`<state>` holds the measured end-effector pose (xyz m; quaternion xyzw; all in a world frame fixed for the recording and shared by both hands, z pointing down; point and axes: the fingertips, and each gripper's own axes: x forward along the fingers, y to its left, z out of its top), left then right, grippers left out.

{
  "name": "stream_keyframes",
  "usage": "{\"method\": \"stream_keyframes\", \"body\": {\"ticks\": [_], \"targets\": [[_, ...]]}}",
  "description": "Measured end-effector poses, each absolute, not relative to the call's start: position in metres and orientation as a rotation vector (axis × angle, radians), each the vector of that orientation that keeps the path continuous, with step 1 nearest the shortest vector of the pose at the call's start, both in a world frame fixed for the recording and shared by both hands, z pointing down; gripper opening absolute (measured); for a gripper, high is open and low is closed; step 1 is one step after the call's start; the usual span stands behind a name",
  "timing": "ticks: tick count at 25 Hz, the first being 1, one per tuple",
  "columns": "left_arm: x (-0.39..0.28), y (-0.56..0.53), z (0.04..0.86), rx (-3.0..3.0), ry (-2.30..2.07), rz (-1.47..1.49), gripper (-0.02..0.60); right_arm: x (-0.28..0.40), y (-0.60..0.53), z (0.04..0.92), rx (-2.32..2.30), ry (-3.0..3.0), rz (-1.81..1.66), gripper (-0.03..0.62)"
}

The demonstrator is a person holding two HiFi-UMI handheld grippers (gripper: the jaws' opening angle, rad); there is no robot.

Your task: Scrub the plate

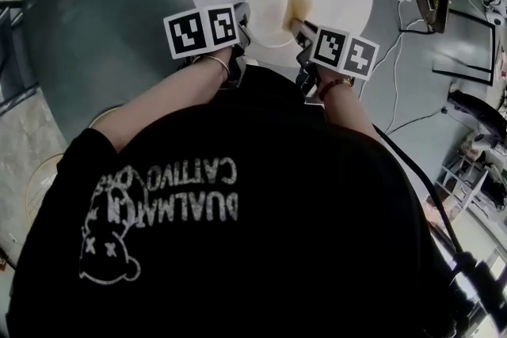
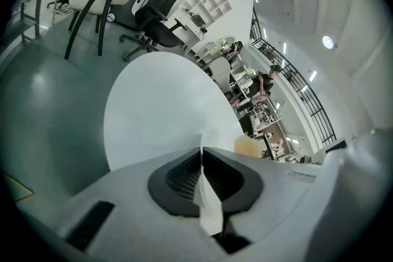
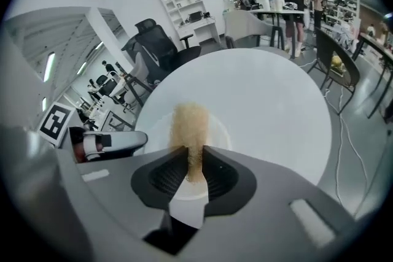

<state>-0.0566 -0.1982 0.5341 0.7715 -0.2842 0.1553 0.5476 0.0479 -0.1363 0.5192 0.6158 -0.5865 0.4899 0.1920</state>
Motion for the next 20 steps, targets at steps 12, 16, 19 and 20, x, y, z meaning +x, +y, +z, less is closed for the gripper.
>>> {"method": "stream_keyframes", "body": {"ticks": [12, 16, 19, 20], "targets": [[-0.063, -0.194, 0.532, 1.836, -0.684, 0.332, 0.012, -0.021, -0.147, 0.528, 1.527, -1.842, 1.469, 0.08], [-0.061, -0.188, 0.529, 1.892, -0.658, 0.353, 0.012, -0.031, -0.151, 0.524, 1.547, -1.926, 1.485, 0.08], [-0.064, -0.188, 0.526, 1.925, -0.658, 0.369, 0.012, -0.031, -0.146, 0.532, 1.529, -1.887, 1.462, 0.08], [-0.065, -0.189, 0.526, 1.922, -0.661, 0.37, 0.012, -0.03, -0.144, 0.534, 1.522, -1.864, 1.455, 0.08]]}}
